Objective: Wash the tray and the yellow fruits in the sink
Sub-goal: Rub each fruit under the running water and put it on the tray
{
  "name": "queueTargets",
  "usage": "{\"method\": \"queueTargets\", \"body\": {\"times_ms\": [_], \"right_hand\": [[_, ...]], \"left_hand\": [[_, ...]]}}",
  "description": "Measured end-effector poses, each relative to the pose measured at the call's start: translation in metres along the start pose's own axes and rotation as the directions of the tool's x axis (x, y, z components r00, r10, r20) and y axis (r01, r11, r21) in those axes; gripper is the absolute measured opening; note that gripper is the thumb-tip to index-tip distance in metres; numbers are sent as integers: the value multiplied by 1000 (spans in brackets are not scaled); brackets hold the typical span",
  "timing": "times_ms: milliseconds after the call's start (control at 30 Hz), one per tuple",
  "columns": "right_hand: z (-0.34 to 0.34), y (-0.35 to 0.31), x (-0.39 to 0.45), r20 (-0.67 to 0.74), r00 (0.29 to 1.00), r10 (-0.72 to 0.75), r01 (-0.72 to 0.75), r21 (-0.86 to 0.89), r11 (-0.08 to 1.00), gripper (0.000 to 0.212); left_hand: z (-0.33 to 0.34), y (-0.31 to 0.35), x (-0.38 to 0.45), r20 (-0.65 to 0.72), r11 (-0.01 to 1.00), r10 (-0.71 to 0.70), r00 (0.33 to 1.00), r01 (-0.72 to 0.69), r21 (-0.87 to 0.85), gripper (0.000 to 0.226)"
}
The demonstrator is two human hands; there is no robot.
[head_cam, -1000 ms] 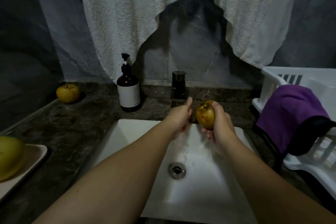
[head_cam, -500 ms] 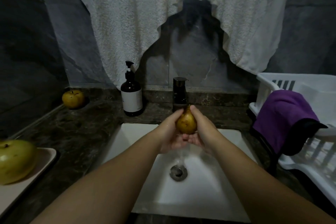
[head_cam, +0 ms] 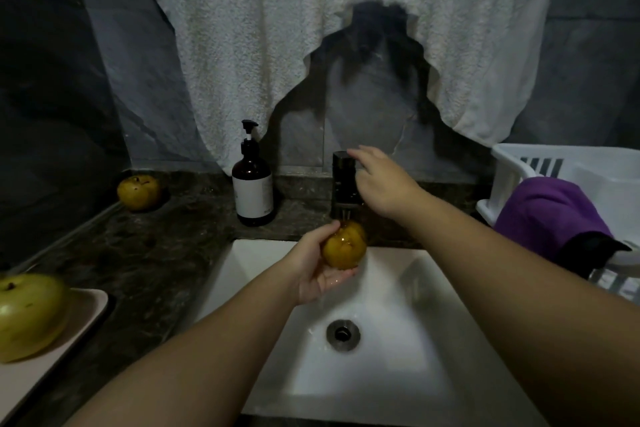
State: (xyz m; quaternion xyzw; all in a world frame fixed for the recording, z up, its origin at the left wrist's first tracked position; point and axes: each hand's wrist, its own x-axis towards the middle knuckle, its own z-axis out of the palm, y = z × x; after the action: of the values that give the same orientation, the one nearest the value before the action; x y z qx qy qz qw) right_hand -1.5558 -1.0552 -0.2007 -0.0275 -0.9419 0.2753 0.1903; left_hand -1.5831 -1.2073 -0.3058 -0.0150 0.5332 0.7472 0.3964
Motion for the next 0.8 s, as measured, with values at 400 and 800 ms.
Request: {"method": "queueTargets", "body": {"times_ms": [400,800], "right_hand": [[-8,6,-22,-121,981,154,-155,4,988,32],[4,33,-130,323,915,244,-67,-474,878,15]], "left_hand": [[-3,2,-13,-69,690,298,952,-165,705,73],[19,-20,-49,35,72,455,890,-76,995,76]]}}
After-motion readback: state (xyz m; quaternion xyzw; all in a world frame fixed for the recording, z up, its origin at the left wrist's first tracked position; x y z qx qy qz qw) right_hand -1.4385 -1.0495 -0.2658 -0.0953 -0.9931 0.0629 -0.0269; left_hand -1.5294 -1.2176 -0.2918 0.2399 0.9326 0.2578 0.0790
